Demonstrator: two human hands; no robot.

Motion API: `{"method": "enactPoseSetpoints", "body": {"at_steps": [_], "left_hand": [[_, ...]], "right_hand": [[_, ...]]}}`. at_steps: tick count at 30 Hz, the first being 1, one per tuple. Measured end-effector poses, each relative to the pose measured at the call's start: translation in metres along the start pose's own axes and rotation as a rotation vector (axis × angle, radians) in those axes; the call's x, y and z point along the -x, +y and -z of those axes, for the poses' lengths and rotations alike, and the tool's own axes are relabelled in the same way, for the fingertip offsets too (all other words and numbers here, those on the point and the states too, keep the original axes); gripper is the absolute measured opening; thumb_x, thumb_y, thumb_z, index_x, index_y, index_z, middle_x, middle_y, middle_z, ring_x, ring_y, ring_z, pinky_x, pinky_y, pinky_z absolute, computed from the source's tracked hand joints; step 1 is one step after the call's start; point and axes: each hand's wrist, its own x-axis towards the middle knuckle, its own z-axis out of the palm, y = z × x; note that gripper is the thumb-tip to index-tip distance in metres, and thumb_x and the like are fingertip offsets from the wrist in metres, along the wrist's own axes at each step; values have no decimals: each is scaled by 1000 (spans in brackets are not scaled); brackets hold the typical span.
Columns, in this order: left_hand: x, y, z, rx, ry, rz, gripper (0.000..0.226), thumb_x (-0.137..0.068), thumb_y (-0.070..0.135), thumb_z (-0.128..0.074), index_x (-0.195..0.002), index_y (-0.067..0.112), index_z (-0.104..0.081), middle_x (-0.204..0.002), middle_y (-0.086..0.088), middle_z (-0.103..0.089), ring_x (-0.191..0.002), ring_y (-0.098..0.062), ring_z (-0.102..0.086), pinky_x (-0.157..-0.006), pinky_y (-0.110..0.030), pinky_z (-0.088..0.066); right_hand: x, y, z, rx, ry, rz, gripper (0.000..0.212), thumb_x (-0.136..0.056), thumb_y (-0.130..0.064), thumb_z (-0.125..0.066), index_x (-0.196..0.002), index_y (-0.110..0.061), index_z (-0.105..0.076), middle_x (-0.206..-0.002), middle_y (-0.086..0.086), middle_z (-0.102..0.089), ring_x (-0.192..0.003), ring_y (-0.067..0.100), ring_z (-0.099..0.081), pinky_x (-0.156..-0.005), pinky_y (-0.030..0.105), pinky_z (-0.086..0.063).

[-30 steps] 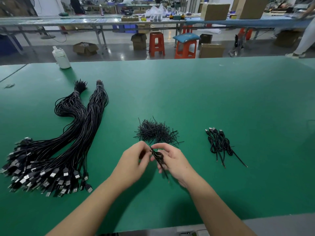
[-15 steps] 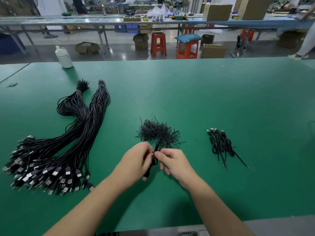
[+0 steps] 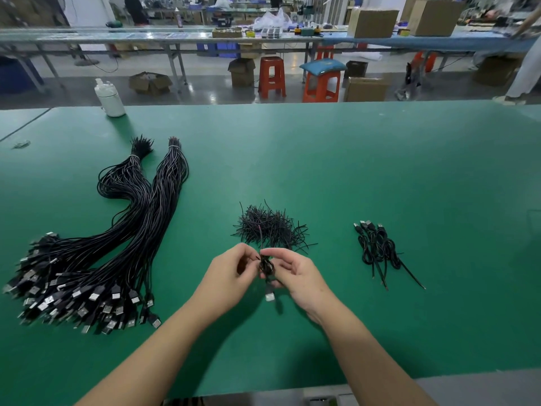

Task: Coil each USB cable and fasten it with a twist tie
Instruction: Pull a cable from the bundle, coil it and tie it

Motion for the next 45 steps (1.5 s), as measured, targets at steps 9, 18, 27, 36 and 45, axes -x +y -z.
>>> {"method": "enactPoseSetpoints", "body": {"at_steps": [9,18,27,36,45], "left_hand": [[1,1,-1,0,32,-32,15,-92,15,-64,-83,25,-57,-72,7,-62,-66,-8,-52,-63,-18,-41],[-6,-13,-11,-639,75,-707,12,-84,2,-63,-91,11,-60,-85,-3,-56,-75,-24,-50,-70,-35,-41],[-17,-59,-40,-590,114,-325,15,-95,25,-59,-100,12,-63,-94,-1,-61,-85,-24,-56,-74,-36,-47],[-10,-84,-40,-604,160,-173,31,-90,25,-38,-88,12,-66,-88,1,-60,-83,-22,-52,-72,-34,-45],[-8,-85,-39,-576,199,-175,30,-90,24,-39,-84,11,-65,-85,1,-61,-80,-21,-52,-71,-34,-47]], "right_hand": [[-4,3,2,312,135,112,22,-92,-8,-68,-94,-30,-71,-78,-7,-60,-59,-3,-51,-59,13,-41],[-3,12,14,228,48,-98,20,-100,-27,-58,-94,-18,-75,-48,1,-46,-42,14,-39,-46,24,-34],[-19,13,71,622,375,-199,15,-95,-32,-64,-97,-17,-70,-61,-3,-67,-39,12,-58,-42,21,-47],[-31,5,135,935,769,-168,44,-94,-12,-64,-133,-11,-43,-121,13,-53,-75,32,-69,-73,46,-58],[-36,18,114,1374,484,-155,24,-102,-25,-47,-109,-11,-66,-104,4,-65,-78,19,-59,-65,28,-46]]}}
